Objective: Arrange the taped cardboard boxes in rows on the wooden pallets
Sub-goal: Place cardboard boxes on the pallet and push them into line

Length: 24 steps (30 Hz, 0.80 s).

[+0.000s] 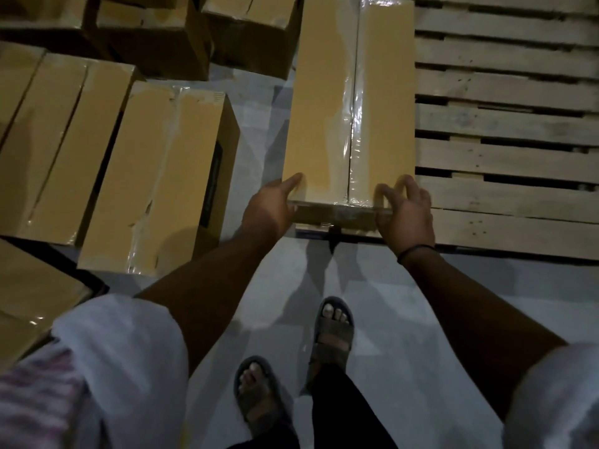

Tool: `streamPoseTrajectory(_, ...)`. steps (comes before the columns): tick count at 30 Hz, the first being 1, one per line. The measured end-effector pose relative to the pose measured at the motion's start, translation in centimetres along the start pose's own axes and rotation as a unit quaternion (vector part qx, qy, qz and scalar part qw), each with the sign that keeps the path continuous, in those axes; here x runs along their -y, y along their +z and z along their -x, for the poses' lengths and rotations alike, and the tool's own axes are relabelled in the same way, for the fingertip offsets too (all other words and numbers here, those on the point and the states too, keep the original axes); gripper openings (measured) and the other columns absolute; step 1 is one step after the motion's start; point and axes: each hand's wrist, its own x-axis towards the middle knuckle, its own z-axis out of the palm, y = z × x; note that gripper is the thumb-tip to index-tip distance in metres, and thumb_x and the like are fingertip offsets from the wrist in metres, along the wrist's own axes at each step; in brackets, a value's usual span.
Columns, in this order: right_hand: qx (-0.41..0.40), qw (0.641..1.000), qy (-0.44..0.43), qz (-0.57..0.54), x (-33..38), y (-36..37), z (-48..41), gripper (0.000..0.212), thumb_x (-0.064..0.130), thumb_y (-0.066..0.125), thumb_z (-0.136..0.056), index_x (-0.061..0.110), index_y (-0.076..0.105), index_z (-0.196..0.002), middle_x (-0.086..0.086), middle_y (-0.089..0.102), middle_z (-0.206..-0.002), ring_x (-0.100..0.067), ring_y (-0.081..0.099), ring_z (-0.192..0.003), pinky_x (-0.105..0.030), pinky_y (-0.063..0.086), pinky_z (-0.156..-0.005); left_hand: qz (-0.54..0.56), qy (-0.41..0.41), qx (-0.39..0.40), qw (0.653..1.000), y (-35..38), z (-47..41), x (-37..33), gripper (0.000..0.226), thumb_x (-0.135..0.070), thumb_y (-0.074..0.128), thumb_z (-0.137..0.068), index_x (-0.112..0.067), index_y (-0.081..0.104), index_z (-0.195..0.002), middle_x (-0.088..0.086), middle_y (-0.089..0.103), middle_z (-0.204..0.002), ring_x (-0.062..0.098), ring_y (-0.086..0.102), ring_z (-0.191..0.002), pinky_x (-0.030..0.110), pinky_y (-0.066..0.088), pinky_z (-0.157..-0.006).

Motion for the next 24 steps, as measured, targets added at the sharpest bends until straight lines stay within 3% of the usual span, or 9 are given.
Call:
streamPoseTrajectory(5,-0.004,0.998,0.003,-0.061,-1.4,-0.2,-0.1,0.039,0.014,0.067,-0.092,0.027,0.066,-0.129,-0.014,0.034,-0.158,-0.041,0.046,-0.134,-0.049,0.048,-0.107,0.021,-0.037,0.006,0.999,-0.5,-0.2,-0.5,0.06,-0.021,0.073,-0.095,-0.035,0.051,-0.149,0.006,0.064,-0.138,0.026,0.062,-0.119,0.037,0.053,-0.1)
streamPoseTrajectory(14,-0.01,0.998,0.012,-0.062,-1.3,-0.8,2.0,0.034,0.017,0.066,-0.096,0.025,0.068,-0.128,-0.011,0.039,-0.155,-0.039,0.046,-0.133,-0.043,0.045,-0.108,0.034,-0.023,0.021,0.999,-0.5,1.9,-0.9,0.064,-0.019,0.076,-0.092,-0.032,0.051,-0.15,0.011,0.065,-0.138,0.027,0.063,-0.12,0.036,0.051,-0.104)
streamPoseTrajectory(19,-0.021,0.998,-0.004,-0.059,-0.9,-1.9,1.9,0.029,0.011,0.068,-0.094,0.015,0.071,-0.123,-0.017,0.047,-0.143,-0.033,0.052,-0.124,-0.026,0.039,-0.095,0.026,-0.005,0.04,0.999,-0.8,1.0,-0.8,0.065,-0.018,0.078,-0.091,-0.03,0.051,-0.15,0.011,0.064,-0.139,0.025,0.063,-0.123,0.04,0.051,-0.107)
streamPoseTrajectory(24,-0.016,0.997,0.022,-0.066,-1.8,-3.3,1.8,0.03,0.007,0.07,-0.092,0.01,0.073,-0.121,-0.019,0.052,-0.139,-0.034,0.055,-0.119,-0.023,0.035,-0.094,0.023,0.024,0.032,0.999,0.4,0.8,-1.8,0.064,-0.019,0.079,-0.09,-0.028,0.054,-0.148,0.009,0.068,-0.133,0.023,0.067,-0.114,0.029,0.051,-0.101)
